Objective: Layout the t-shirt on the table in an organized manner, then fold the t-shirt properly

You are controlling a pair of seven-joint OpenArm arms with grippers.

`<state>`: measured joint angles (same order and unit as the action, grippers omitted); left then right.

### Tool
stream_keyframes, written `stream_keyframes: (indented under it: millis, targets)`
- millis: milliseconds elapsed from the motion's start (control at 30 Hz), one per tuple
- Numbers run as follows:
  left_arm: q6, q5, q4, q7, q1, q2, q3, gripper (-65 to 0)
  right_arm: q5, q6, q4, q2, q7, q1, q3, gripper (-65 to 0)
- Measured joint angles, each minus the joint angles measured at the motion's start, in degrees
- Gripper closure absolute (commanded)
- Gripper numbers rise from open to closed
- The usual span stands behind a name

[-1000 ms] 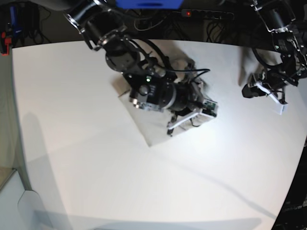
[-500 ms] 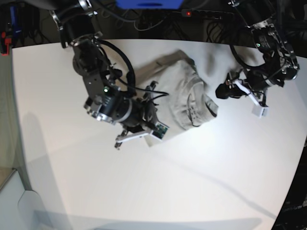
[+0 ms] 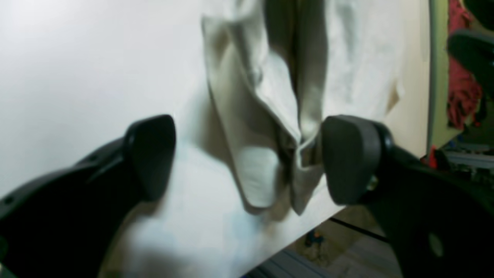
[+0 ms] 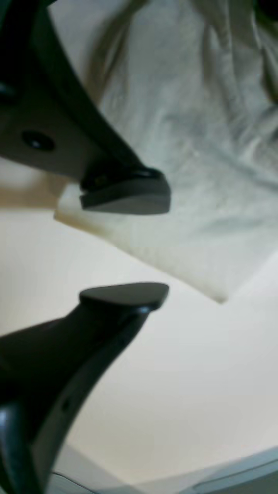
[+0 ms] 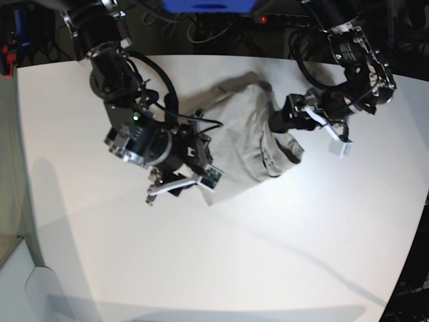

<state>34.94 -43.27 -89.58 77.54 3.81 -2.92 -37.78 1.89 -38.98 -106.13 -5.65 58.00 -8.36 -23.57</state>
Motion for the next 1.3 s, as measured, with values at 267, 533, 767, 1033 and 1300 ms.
stream_keyframes:
  millis: [267,533,767,1033,1300]
  targets:
    - [-0.13,-11.13,0.09,1.64,0.11,2.91,-0.39,-58.2,0.00,0.00,0.00,0.00,0.04,0.02,0.00,-29.6]
    - [-0.44,-12.63,5.60,-2.21,-0.31,1.51,-0.15,-58.2,-0.15,0.00,0.00,0.24,0.13,-0.02,0.00,-29.6]
    - [-0.46,-5.44,7.08,-7.30,0.09,0.74,0.11,-58.4,-0.24,0.00,-0.02,-0.11,-0.09,-0.46,-0.09,-29.6]
    - [-0.44,2.67,7.06,-7.93,-2.10,-4.22,0.63,-58.4,-0.20,0.00,0.07,-0.68,-0.24,-0.48,-0.07,-29.6]
    - [-0.24,9.97,9.14,-9.51,-5.84,-6.14,0.44,-58.0,-0.20,0.00,0.11,-0.70,-0.33,-0.50,-0.09,-29.6]
